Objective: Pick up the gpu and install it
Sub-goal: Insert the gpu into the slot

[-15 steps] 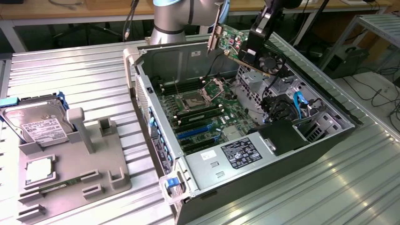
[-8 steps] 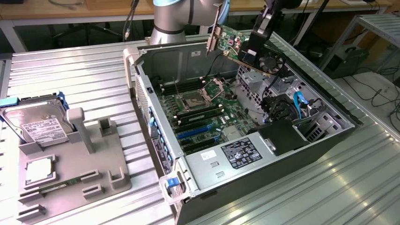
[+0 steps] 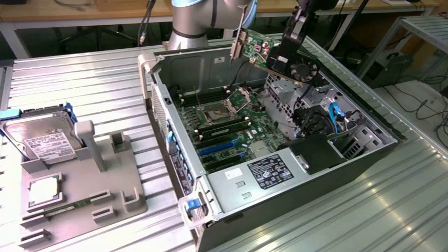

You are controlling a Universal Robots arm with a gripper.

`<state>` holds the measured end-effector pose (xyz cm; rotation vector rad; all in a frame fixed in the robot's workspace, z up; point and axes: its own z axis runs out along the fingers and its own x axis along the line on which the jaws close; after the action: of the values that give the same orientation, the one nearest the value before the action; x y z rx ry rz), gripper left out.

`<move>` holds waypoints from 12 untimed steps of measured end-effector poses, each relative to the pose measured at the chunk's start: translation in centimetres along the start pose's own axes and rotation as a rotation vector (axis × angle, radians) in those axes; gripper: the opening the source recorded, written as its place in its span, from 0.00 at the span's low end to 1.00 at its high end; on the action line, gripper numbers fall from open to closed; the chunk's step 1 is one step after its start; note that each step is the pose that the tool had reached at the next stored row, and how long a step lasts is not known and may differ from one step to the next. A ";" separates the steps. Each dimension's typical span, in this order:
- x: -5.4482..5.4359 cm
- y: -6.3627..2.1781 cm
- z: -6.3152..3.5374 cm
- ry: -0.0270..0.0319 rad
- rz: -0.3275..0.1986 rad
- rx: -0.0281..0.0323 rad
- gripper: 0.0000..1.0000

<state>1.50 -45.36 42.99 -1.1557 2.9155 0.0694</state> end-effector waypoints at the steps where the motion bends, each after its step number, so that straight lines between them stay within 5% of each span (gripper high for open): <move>1: 0.0 0.00 0.00 0.0002 -0.006 -0.0001 0.28; 8: 0.0 0.00 0.02 0.0022 -0.053 -0.0010 0.28; 12: 0.0 -0.03 0.14 0.0097 -0.246 -0.0050 0.28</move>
<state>1.50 -45.40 42.85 -1.5076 2.7563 0.0699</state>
